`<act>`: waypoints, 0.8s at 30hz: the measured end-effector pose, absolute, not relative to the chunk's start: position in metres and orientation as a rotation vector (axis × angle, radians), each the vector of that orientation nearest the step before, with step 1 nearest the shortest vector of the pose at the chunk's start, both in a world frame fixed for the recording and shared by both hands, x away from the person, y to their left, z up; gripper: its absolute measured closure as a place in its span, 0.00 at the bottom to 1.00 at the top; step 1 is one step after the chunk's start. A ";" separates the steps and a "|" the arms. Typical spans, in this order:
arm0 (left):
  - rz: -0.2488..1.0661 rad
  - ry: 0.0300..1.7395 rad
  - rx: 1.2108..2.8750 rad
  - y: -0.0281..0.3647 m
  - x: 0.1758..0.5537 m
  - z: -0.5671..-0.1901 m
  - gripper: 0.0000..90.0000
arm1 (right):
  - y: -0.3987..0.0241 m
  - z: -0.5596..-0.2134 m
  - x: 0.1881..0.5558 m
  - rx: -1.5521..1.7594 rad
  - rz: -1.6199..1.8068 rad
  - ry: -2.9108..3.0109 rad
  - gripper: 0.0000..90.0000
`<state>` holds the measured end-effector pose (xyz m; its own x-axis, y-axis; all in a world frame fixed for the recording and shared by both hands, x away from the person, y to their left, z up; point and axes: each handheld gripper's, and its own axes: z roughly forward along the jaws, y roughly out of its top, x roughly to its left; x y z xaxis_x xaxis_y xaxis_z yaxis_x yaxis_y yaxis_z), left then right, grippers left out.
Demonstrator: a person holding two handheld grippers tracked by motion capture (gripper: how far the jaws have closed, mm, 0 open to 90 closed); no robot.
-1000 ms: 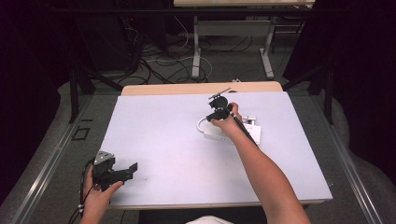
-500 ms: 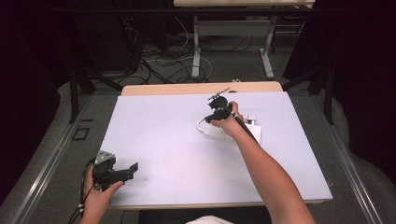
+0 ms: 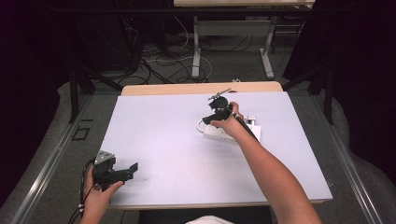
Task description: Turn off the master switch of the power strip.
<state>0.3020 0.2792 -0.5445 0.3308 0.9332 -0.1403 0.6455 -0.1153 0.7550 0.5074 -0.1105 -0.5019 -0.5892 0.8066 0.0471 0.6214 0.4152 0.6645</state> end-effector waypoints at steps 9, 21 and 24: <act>0.486 1.394 1.849 0.279 0.304 -0.544 0.04 | -0.116 -0.497 0.502 1.237 0.933 2.347 0.16; 0.486 1.395 1.848 0.278 0.303 -0.545 0.04 | -0.130 -0.488 0.489 1.194 1.004 2.321 0.01; 0.505 1.399 1.841 0.279 0.303 -0.544 0.04 | -0.136 -0.486 0.485 1.187 0.989 2.318 0.00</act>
<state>0.3029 0.2785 -0.5444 0.3229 0.9377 -0.1286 0.6389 -0.1157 0.7606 0.4853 -0.1357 -0.4862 -0.5856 0.8106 0.0032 0.5633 0.4042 0.7207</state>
